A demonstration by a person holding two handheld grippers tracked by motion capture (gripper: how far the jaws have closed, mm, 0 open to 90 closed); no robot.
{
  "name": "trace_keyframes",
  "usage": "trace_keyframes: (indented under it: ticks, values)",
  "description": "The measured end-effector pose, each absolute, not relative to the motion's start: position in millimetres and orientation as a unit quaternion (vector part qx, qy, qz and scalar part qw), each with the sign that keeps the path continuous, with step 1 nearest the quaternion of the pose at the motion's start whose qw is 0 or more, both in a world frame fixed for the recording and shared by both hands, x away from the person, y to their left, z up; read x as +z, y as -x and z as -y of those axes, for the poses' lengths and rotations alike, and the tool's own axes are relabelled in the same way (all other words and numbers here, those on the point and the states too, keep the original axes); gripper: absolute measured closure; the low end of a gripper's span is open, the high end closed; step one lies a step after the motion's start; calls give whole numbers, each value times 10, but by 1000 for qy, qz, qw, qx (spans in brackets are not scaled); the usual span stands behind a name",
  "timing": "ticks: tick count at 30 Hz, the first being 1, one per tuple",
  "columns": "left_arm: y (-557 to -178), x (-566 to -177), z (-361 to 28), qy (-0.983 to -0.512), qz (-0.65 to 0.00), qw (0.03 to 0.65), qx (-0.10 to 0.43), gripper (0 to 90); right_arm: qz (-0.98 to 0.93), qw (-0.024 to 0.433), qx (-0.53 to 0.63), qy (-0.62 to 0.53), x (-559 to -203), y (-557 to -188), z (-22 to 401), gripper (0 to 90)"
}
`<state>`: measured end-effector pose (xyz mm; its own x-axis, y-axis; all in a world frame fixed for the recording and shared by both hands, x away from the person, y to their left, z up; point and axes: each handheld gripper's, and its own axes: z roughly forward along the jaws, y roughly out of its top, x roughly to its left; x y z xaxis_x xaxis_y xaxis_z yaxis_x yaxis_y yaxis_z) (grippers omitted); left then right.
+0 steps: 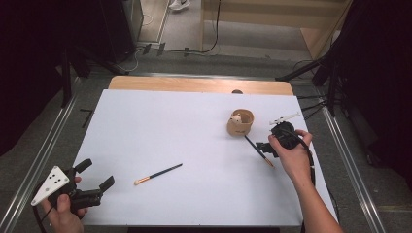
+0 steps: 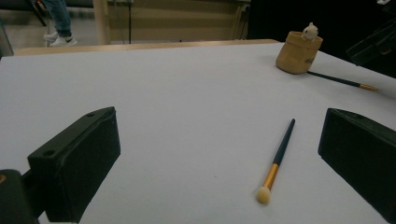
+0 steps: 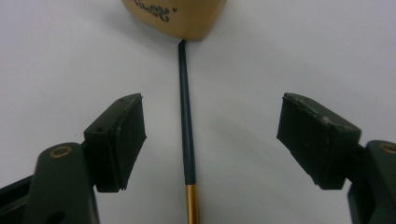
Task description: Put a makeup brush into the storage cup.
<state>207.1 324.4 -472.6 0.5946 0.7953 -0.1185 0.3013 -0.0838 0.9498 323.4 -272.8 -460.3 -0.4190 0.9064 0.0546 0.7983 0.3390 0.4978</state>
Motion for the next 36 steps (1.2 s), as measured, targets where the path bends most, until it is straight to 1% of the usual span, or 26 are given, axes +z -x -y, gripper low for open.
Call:
trace_keyframes:
  ticks: [1, 3, 5, 7, 8, 11, 12, 14, 15, 16, 17, 19, 20, 21, 22, 24, 27, 28, 36]
  values:
    - [-2072, -4727, -3246, -701, -392, 553, 223, 0, -817, 110, 220, -522, -4621, -3253, 2714, 293]
    - [-2074, -4728, -3244, -701, -391, 553, 224, 0, -820, 107, 214, -520, -4630, -3262, 2707, 306]
    - [-2075, -4730, -3236, -701, -391, 553, 223, 0, -826, 87, 207, -517, -4651, -3289, 2686, 373]
    - [-2077, -4731, -3233, -702, -390, 552, 223, 0, -832, 71, 198, -513, -4665, -3299, 2661, 415]
    - [-2077, -4731, -3233, -702, -390, 552, 223, 0, -832, 71, 198, -513, -4665, -3299, 2661, 415]
    - [-2077, -4730, -3231, -703, -390, 552, 223, 0, -846, 52, 165, -505, -4729, -3319, 2597, 485]
    - [-2077, -4730, -3231, -702, -390, 552, 223, 0, -846, 52, 165, -505, -4729, -3319, 2597, 485]
    - [-2076, -4730, -3234, -702, -391, 552, 223, 0, -848, 45, 145, -508, -4755, -3324, 2569, 446]
    - [-2076, -4731, -3236, -702, -391, 552, 223, 0, -851, 44, 136, -505, -4770, -3327, 2556, 449]
    - [-2077, -4731, -3239, -701, -392, 552, 223, 0, -853, 49, 126, -505, -4790, -3328, 2529, 512]
    - [-2077, -4732, -3239, -700, -393, 553, 223, 0, -852, 52, 120, -506, -4794, -3330, 2524, 550]
    - [-2076, -4732, -3240, -700, -392, 553, 223, 0, -854, 48, 115, -506, -4814, -3333, 2513, 578]
    - [-2075, -4731, -3240, -699, -393, 554, 223, 0, -854, 48, 115, -506, -4814, -3333, 2513, 578]
    - [-2074, -4731, -3243, -700, -392, 554, 223, 0, -858, 41, 108, -501, -4833, -3337, 2506, 618]
    - [-2073, -4729, -3245, -701, -392, 553, 223, 0, -857, 46, 105, -502, -4837, -3337, 2502, 654]
    - [-2073, -4728, -3245, -700, -393, 553, 224, 0, -856, 40, 104, -506, -4831, -3346, 2515, 752]
    - [-2073, -4730, -3236, -700, -393, 553, 223, 0, -856, 45, 100, -505, -4835, -3341, 2511, 844]
    - [-2074, -4730, -3235, -701, -393, 553, 223, 0, -860, 51, 100, -498, -4840, -3341, 2510, 845]
    - [-2081, -4737, -3215, -704, -391, 551, 220, 0, -855, 54, 120, -501, -4841, -3277, 2548, 847]
